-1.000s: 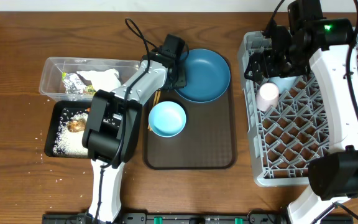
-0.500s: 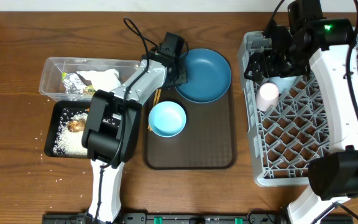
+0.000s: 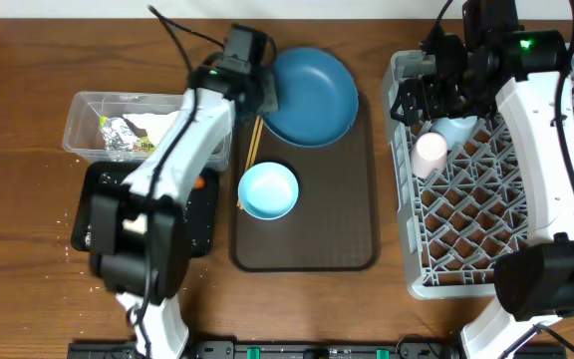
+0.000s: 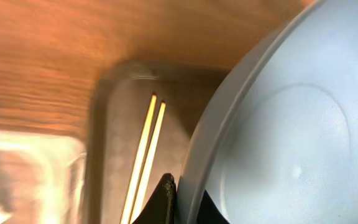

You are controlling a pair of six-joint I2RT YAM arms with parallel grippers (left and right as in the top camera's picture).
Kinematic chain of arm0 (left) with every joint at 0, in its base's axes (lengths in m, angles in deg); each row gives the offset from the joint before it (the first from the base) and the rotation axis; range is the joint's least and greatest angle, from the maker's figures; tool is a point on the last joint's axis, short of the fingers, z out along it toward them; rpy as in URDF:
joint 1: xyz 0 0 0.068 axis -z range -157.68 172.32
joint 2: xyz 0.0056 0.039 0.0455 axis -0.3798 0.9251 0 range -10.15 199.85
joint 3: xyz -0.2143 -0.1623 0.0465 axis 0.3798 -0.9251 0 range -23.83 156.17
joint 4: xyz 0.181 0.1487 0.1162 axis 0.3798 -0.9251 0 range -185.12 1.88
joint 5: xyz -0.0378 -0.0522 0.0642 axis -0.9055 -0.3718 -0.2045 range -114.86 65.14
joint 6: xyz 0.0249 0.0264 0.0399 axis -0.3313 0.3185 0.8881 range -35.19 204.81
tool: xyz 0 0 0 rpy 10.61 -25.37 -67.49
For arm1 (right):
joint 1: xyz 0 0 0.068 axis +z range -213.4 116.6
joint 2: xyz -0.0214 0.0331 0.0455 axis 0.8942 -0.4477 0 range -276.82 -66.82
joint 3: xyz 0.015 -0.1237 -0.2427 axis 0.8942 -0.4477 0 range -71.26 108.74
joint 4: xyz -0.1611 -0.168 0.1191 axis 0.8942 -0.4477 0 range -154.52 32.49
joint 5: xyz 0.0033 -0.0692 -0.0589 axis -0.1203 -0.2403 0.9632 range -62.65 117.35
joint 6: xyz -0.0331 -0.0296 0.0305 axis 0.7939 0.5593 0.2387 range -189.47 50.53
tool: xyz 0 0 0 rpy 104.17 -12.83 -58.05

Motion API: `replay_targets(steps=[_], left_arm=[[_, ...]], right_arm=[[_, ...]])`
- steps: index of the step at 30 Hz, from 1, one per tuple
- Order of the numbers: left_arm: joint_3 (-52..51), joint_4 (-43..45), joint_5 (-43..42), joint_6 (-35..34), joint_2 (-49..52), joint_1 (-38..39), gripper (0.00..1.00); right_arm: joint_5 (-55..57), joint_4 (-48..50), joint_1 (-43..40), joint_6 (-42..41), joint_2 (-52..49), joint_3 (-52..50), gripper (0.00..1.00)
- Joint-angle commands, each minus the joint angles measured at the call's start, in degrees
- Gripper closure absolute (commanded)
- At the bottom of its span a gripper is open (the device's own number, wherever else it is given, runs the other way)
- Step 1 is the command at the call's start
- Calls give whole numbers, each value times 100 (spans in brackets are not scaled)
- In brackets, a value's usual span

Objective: Sort waste into correct bins and load items into the dishwasher rack
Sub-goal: 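Lift the teal plate with the left gripper toward the right gripper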

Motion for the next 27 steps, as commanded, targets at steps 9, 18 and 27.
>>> replay_targets(steps=[9, 18, 27], left_arm=[[22, -787, 26, 240, -752, 52, 94], [22, -901, -37, 271, -789, 229, 94], [22, -1049, -343, 459, -890, 450, 94]], right_arm=[[-1119, 426, 33, 74, 33, -17, 6], [-1401, 767, 190, 72, -79, -17, 9], [-1394, 826, 240, 74, -348, -17, 23]])
